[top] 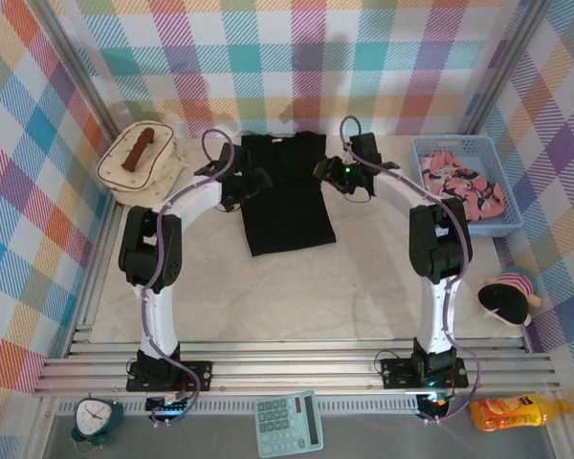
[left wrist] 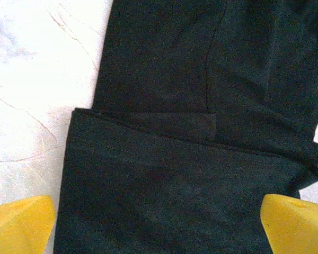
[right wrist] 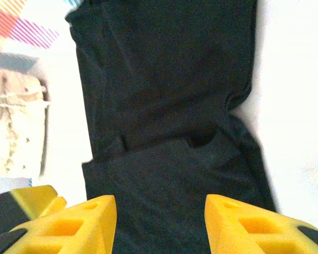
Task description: Fold and stack the mixed laundry pile
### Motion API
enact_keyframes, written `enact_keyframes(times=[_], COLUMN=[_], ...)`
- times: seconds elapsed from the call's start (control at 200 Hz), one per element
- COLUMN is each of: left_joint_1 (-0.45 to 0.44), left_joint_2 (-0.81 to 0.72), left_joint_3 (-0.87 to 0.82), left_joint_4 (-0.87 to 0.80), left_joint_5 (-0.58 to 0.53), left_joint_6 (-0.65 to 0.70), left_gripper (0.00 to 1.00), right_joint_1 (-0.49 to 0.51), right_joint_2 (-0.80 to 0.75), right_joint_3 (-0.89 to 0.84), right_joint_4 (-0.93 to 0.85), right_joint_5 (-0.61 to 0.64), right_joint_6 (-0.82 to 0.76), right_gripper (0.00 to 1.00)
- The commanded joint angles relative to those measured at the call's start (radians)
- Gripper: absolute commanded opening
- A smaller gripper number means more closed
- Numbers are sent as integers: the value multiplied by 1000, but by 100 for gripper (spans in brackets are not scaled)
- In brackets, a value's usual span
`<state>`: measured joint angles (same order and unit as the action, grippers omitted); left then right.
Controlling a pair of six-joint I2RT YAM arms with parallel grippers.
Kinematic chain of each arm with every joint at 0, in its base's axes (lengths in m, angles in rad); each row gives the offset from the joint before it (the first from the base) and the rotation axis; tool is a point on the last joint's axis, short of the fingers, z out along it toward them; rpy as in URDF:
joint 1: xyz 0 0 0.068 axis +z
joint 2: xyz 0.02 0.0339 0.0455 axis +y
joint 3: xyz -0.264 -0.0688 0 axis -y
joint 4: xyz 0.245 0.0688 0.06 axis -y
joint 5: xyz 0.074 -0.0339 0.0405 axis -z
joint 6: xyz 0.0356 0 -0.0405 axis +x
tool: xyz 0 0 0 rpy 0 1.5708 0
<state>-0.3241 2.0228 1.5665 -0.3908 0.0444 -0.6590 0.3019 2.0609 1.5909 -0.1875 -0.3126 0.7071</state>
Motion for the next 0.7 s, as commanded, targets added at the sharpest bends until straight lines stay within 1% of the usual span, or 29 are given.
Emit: enact_keyframes(times=[0.0, 0.145, 0.225, 0.295, 0.375, 0.4, 0.415, 0.44, 0.505, 0.52, 0.54, 0.56, 0.625, 0.695], left_joint_1=[4, -2, -11, -30, -65, -78, -85, -98, -124, -128, -131, -132, -133, -132], left_joint_2=[-51, -151, -201, -232, -249, -250, -249, -247, -226, -217, -205, -191, -149, -125], left_joint_3=[19, -128, -229, -310, -364, -373, -378, -384, -391, -393, -395, -399, -412, -437], left_joint_4=[-15, 30, 79, 158, 208, 219, 225, 236, 243, 242, 242, 242, 240, 219], left_joint_5=[59, 118, 159, 207, 237, 241, 243, 247, 243, 242, 244, 248, 264, 251], left_joint_6=[46, 50, 46, 36, 30, 31, 29, 30, 30, 28, 25, 21, 6, 10], left_gripper=[100, 95, 90, 83, 60, 51, 43, 33, 12, 8, 6, 5, 5, 7], right_joint_1=[16, 36, 42, 44, 59, 66, 71, 77, 85, 85, 85, 85, 84, 85], right_joint_2=[-112, -164, -164, -151, -138, -132, -127, -117, -83, -73, -62, -51, -24, -18], right_joint_3=[-61, -163, -196, -205, -220, -222, -223, -224, -217, -215, -213, -213, -222, -258], right_joint_4=[37, -28, -54, -78, -80, -80, -80, -80, -92, -95, -101, -105, -122, -115], right_joint_5=[-35, 8, 50, 47, 21, 11, 9, 4, 3, 4, 8, 16, 43, 60], right_joint_6=[-26, -118, -163, -188, -205, -208, -211, -210, -185, -173, -159, -141, -99, -68], right_gripper=[47, 47, 48, 47, 42, 40, 38, 35, 29, 28, 27, 26, 26, 26])
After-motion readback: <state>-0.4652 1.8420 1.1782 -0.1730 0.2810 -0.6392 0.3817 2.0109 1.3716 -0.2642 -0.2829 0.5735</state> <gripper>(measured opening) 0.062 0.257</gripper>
